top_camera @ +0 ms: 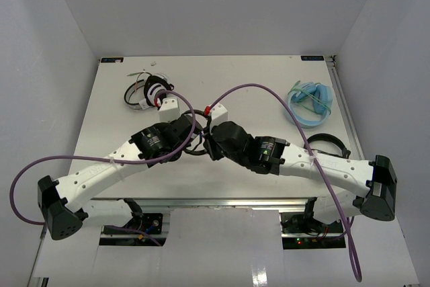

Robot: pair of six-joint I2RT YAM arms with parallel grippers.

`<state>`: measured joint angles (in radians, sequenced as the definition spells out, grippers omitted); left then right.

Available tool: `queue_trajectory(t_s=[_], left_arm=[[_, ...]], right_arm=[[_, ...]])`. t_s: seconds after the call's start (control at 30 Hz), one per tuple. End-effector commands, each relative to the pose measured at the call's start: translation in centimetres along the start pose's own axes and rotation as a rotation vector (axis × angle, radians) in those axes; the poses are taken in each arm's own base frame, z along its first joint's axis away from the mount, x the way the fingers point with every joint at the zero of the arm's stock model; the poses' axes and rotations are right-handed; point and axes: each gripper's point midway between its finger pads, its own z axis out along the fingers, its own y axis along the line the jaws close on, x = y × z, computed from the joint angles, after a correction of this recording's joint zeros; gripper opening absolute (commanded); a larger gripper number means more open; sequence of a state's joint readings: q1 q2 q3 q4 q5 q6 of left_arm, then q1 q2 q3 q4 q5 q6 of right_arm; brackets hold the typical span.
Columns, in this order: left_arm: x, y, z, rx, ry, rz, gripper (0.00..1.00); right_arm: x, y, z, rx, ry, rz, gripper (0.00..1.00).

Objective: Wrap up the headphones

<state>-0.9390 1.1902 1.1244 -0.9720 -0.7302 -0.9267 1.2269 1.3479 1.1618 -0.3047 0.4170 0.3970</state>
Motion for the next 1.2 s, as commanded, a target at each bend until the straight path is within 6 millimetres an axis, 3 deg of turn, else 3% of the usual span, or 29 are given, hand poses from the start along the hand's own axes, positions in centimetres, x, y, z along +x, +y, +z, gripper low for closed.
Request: queue_trajectory(t_s=[0.0, 1.17], left_arm=[[-2.0, -0.2, -1.1, 0.035, -0.057, -0.103, 0.0], [-2.4, 0.7, -1.9, 0.034, -0.07, -0.125, 0.0]], right_arm=[[0.2, -1.0, -0.6, 0.074, -0.013, 0.008, 0.21], [-1.2, -1.1, -3.7, 0.132, -0.088, -0.029, 0.38]])
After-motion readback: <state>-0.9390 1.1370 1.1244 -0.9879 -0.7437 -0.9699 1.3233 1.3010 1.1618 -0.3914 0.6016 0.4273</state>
